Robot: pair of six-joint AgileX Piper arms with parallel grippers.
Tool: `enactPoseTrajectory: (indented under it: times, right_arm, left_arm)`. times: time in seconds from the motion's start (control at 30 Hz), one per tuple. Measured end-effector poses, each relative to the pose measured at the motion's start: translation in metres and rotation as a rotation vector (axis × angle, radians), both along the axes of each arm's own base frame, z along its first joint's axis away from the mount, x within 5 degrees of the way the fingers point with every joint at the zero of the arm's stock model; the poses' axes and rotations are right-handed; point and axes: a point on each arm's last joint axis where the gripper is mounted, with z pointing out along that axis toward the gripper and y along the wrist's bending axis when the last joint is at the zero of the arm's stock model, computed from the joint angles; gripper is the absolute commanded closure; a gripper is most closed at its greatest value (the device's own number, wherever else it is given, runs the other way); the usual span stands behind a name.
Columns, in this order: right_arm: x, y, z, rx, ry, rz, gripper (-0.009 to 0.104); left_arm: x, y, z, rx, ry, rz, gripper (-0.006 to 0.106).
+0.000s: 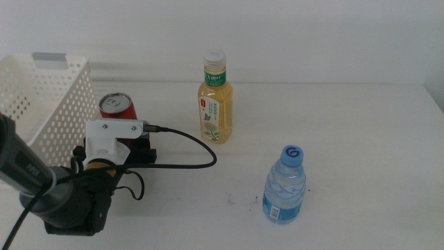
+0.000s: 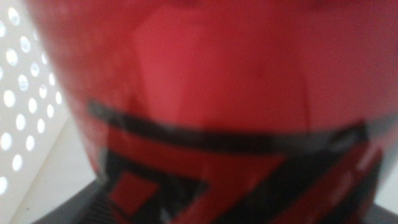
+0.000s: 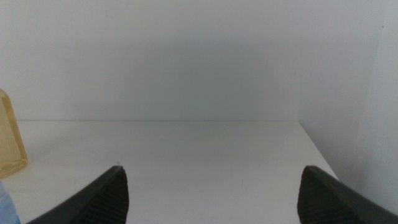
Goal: Use arms to grab the bottles and put them into the dustbin to the left of the table.
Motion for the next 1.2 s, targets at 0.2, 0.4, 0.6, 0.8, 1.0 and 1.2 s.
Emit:
enactPoseTrajectory:
  times: [0.2,0.4,0.6,0.8,1.0,1.2]
  right_arm:
    - [0.000,0.000,0.000,0.000,0.000,0.000,0.002]
    - [0.000,0.000,0.000,0.000,0.000,0.000,0.002]
    - [0.000,0.000,0.000,0.000,0.000,0.000,0.002]
    - [0.000,0.000,0.000,0.000,0.000,0.000,0.002]
    - [0.000,0.000,0.000,0.000,0.000,0.000,0.002]
    - [0.000,0.000,0.000,0.000,0.000,0.000,0.002]
  left_arm:
    - [-0.003,-0.001,0.006,0.002,0.013,-0.026,0.070]
    - [-0.021,-0.003,0.046,-0.002,0.159,-0.093,0.102]
    - [-0.038,-0.003,0.117,-0.022,0.338,-0.142,0.102]
    - [-0.036,0.001,0.170,0.053,0.522,-0.182,0.102]
    - [-0.017,0.031,0.230,0.142,0.665,-0.198,0.102]
    - [0.009,0.086,0.284,0.163,0.737,-0.128,0.102]
